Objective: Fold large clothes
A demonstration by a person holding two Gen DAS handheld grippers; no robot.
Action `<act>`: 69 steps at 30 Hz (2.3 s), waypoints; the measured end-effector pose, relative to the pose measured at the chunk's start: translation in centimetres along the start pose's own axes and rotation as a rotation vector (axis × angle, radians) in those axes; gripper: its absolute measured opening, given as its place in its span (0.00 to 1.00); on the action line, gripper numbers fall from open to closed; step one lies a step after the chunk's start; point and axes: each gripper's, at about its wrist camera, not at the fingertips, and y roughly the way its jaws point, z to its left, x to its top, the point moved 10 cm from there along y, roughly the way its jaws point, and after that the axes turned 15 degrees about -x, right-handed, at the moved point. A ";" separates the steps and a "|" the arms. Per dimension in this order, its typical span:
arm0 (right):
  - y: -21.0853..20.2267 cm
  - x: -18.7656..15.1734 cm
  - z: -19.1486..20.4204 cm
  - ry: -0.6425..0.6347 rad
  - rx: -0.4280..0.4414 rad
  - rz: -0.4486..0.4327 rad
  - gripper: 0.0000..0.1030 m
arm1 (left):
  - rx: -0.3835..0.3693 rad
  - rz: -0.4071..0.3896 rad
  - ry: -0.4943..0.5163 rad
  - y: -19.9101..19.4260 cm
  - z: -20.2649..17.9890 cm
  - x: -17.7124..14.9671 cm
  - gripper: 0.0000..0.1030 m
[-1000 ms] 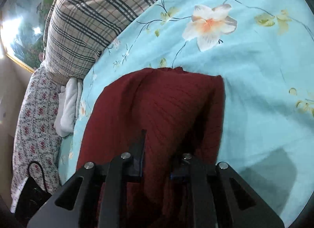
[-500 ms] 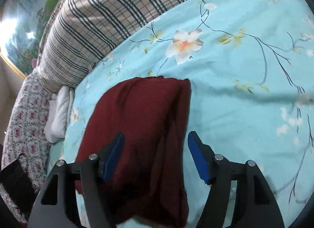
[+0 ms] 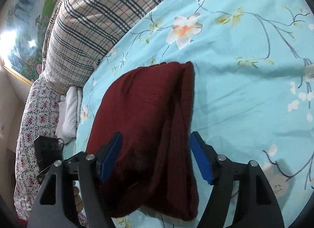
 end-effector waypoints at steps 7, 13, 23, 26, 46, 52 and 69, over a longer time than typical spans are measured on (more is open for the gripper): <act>1.3 0.1 0.5 -0.027 -0.012 0.034 0.72 | -0.094 0.045 -0.098 2.5 2.3 0.2 0.89; 2.5 -0.3 0.5 -0.014 -0.002 0.071 0.72 | -0.060 0.107 -0.008 6.2 1.7 1.1 0.90; 4.1 -0.2 1.1 -0.026 0.007 0.087 0.51 | -0.056 0.131 0.050 8.0 0.8 0.9 0.63; 4.1 -0.3 1.5 -0.030 0.021 0.094 0.37 | -0.044 0.124 0.072 7.5 0.4 0.8 0.58; 5.2 -10.0 20.4 -0.250 0.304 0.145 0.31 | 0.212 -0.077 0.157 -15.9 1.6 -4.6 0.47; 8.0 -12.1 21.0 -0.270 0.250 0.195 0.31 | 0.244 -0.104 0.086 -17.2 6.3 -7.1 0.50; 2.6 -11.8 17.0 -0.225 0.121 0.073 0.45 | 0.251 -0.267 0.124 -25.6 4.3 -11.5 0.63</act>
